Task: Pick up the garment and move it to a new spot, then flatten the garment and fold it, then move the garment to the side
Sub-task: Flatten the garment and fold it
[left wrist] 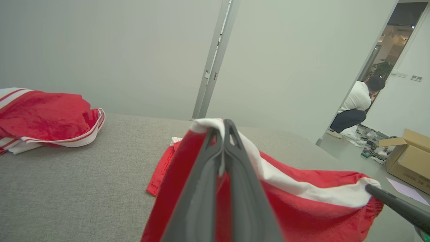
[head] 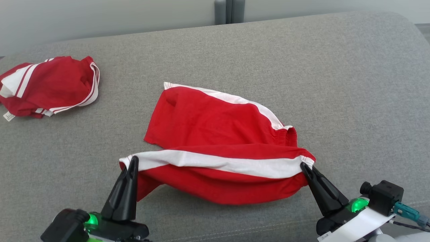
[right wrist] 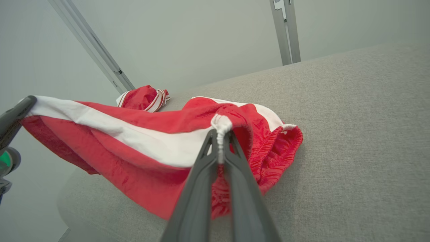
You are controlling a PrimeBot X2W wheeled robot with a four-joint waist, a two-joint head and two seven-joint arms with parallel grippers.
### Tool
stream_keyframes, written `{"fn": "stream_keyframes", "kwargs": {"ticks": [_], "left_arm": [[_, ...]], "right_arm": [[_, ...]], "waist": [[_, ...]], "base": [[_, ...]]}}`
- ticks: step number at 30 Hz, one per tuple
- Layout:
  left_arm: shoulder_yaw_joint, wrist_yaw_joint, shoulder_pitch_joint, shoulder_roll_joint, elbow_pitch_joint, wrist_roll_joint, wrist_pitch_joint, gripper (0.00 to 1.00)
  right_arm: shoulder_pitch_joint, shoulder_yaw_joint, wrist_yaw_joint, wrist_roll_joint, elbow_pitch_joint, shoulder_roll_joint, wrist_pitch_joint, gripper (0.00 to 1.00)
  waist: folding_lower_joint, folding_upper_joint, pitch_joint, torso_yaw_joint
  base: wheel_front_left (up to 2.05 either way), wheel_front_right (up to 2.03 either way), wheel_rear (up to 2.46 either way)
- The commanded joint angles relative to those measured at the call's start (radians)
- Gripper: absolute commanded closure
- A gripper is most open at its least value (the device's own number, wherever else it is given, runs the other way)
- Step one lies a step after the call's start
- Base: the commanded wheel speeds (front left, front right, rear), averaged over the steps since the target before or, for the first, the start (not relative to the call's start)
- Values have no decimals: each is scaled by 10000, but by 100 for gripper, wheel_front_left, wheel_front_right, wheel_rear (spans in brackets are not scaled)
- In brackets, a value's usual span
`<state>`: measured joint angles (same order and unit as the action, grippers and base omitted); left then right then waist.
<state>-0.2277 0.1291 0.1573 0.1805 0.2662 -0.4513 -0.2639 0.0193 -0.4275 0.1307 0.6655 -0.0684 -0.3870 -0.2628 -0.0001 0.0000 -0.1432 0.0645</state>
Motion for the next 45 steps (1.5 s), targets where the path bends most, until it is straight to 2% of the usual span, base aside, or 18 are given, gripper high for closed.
{"fn": "stream_keyframes", "kwargs": {"ticks": [1,9,10,14,22,28,36,45], "left_arm": [[6,13,-472,169,-261,-115,-4,100],[-613,14,-2572,809,-1981,-289,-4,100],[-878,13,-3209,935,-2658,-429,-3,100],[-1362,13,-4241,1153,-3626,-542,-5,100],[-2206,13,-6785,1338,-5955,-883,-3,100],[-2780,13,-8369,1450,-7600,-1129,-5,100],[-3133,10,-9615,1535,-9374,-1493,-5,100],[-3216,1,-10244,1399,-10561,-1687,-5,100]], "right_arm": [[-159,-21,1,65,153,67,-31,100],[-542,139,1,181,851,462,-31,100],[-710,222,1,160,1060,585,-31,100],[-1008,332,1,138,1356,835,-31,100],[-2049,884,1,268,2217,1611,-31,100],[-3044,793,1,454,3073,2099,-31,100],[-4355,512,1,679,4437,2514,-31,100],[-5310,-1,-1,1045,5603,2707,-29,100]], "waist": [[1,0,9,5],[1,0,-130,70],[1,0,-242,131],[1,0,-478,272],[1,0,-1430,701],[1,0,-2138,1095],[1,0,-2733,1384],[1,0,-2831,1383]], "base": [[0,0,0],[0,0,0],[0,0,0],[0,0,0],[0,0,0],[0,0,0],[0,0,0],[0,0,0]]}}
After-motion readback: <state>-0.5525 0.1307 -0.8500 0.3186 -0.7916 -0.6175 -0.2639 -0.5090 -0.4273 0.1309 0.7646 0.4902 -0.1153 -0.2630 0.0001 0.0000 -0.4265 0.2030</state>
